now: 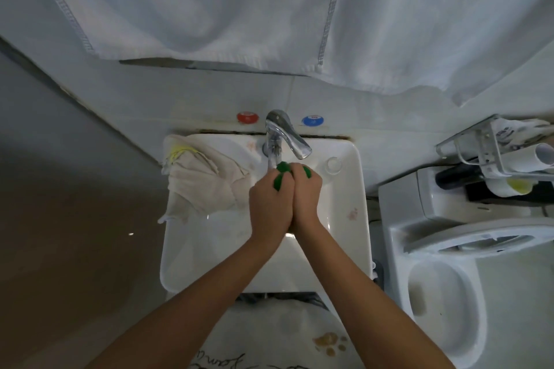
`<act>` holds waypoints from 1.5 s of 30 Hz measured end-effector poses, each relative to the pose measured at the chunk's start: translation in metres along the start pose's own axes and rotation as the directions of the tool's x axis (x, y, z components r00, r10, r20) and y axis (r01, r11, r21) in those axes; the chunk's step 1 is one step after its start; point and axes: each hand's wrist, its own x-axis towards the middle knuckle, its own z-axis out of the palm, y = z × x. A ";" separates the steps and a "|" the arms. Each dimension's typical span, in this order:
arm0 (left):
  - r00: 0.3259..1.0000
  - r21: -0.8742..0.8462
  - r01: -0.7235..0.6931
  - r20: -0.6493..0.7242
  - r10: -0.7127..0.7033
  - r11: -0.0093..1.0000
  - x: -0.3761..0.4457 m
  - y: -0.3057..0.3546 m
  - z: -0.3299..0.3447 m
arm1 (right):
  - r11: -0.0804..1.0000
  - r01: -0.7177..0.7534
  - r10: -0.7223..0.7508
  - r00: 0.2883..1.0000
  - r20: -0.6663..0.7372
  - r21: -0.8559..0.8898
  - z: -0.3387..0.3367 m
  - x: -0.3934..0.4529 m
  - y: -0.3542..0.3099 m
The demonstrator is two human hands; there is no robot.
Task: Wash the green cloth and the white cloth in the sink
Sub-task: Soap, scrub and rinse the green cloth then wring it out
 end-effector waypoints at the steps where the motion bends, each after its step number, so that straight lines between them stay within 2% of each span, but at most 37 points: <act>1: 1.000 -0.006 -0.004 -0.008 0.003 1.000 0.002 -0.001 -0.001 | 1.000 -0.014 0.014 1.000 0.007 0.014 0.000 -0.003 0.000; 5: 0.999 0.037 0.049 -0.016 -0.048 0.998 0.031 -0.009 -0.006 | 1.000 -0.001 0.001 0.992 0.127 -0.004 -0.004 -0.020 -0.001; 10: 0.999 -0.017 -0.035 -0.016 0.035 0.999 0.003 0.001 -0.001 | 1.000 0.020 -0.020 0.999 0.045 -0.007 -0.003 -0.001 -0.008; 14: 0.996 -0.087 0.071 -0.048 -0.075 0.994 0.030 -0.006 -0.007 | 1.000 0.022 -0.021 0.993 0.118 -0.004 -0.004 -0.020 -0.006; 18: 0.999 -0.020 -0.031 0.014 0.032 0.999 0.008 -0.002 -0.004 | 1.000 0.026 -0.026 0.999 0.039 -0.013 -0.003 -0.005 -0.014; 20: 0.998 0.008 -0.044 0.038 0.043 0.999 0.018 -0.006 -0.012 | 0.996 0.035 -0.026 0.993 0.117 -0.080 -0.006 -0.007 -0.014; 23: 0.991 -0.023 -0.007 0.135 0.010 1.000 0.042 -0.014 -0.033 | 0.962 0.140 -0.049 0.934 0.354 -0.235 -0.017 -0.016 -0.015; 25: 0.975 -0.001 -0.032 0.221 0.032 0.999 0.049 -0.013 -0.048 | 0.936 0.209 -0.083 0.914 0.397 -0.284 -0.027 -0.011 -0.020; 28: 0.940 0.076 -0.091 0.336 0.061 0.993 0.058 -0.005 -0.067 | 0.936 0.256 -0.126 0.885 0.448 -0.242 -0.046 0.005 -0.031; 31: 0.900 0.113 -0.112 0.433 0.053 0.987 0.067 0.001 -0.083 | 0.916 0.282 -0.068 0.811 0.580 -0.287 -0.061 0.016 -0.036; 34: 0.826 0.150 -0.096 0.564 -0.005 0.984 0.070 0.005 -0.092 | 0.870 0.319 -0.018 0.782 0.624 -0.376 -0.067 0.023 -0.038; 36: 0.795 0.212 -0.142 0.606 -0.017 0.967 0.072 0.004 -0.093 | 0.861 0.333 -0.035 0.793 0.608 -0.384 -0.066 0.026 -0.038; 38: 0.809 0.298 -0.200 0.587 -0.014 0.933 0.073 0.001 -0.088 | 0.868 0.353 -0.117 0.828 0.548 -0.348 -0.061 0.025 -0.035; 40: 0.843 0.310 -0.198 0.537 0.000 0.930 0.069 -0.003 -0.079 | 0.881 0.360 -0.193 0.866 0.462 -0.307 -0.053 0.021 -0.031; 45: 0.957 0.236 -0.204 0.251 0.143 0.950 0.045 -0.006 -0.044 | 0.911 0.300 -0.258 0.950 0.178 -0.282 -0.028 0.012 -0.024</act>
